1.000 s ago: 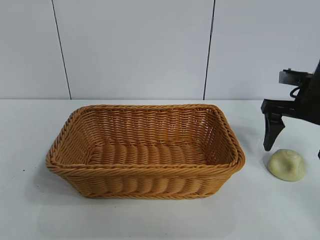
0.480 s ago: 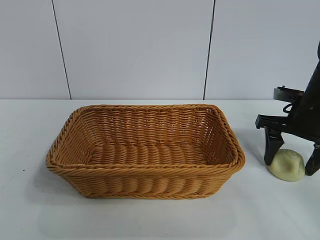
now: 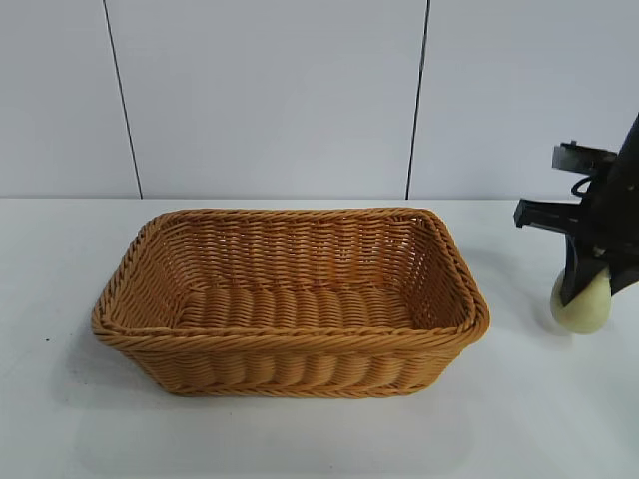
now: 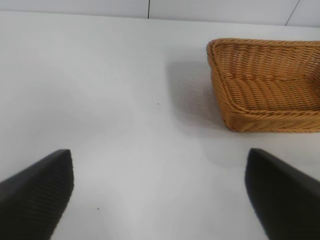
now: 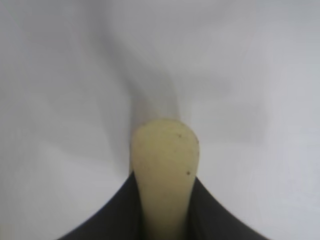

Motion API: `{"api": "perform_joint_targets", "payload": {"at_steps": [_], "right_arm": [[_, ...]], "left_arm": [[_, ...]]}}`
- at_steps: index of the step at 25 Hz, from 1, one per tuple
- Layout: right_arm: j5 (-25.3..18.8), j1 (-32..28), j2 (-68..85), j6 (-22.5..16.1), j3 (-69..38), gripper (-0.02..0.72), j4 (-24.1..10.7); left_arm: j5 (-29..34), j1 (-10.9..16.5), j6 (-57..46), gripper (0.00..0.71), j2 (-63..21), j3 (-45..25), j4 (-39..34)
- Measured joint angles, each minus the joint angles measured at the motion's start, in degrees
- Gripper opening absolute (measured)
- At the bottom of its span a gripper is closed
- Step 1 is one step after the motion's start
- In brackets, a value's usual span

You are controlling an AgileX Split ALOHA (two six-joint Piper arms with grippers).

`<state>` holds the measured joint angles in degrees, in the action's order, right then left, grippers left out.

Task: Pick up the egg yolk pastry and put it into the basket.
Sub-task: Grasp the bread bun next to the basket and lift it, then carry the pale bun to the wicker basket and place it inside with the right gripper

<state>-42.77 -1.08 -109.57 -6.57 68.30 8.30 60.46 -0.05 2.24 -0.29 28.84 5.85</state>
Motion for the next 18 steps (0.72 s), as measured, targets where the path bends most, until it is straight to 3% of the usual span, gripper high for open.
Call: {"api": "perform_joint_targets", "payload": {"at_steps": [7,12,18], "right_arm": [[-1.5,0.0,11.0,0.1,0.5,0.095,0.5],[-7.9,0.0,12.1,0.9,7.1,0.094,0.7],[-10.9,1.0,12.1,1.0,11.1,0.094,0.8]], "left_arm": [[0.0,0.0,0.0,0.685,0.0,0.0,0.0],[0.0,0.0,0.0,0.685,0.0,0.0,0.0],[0.0,0.0,0.0,0.685,0.0,0.0,0.0]]}}
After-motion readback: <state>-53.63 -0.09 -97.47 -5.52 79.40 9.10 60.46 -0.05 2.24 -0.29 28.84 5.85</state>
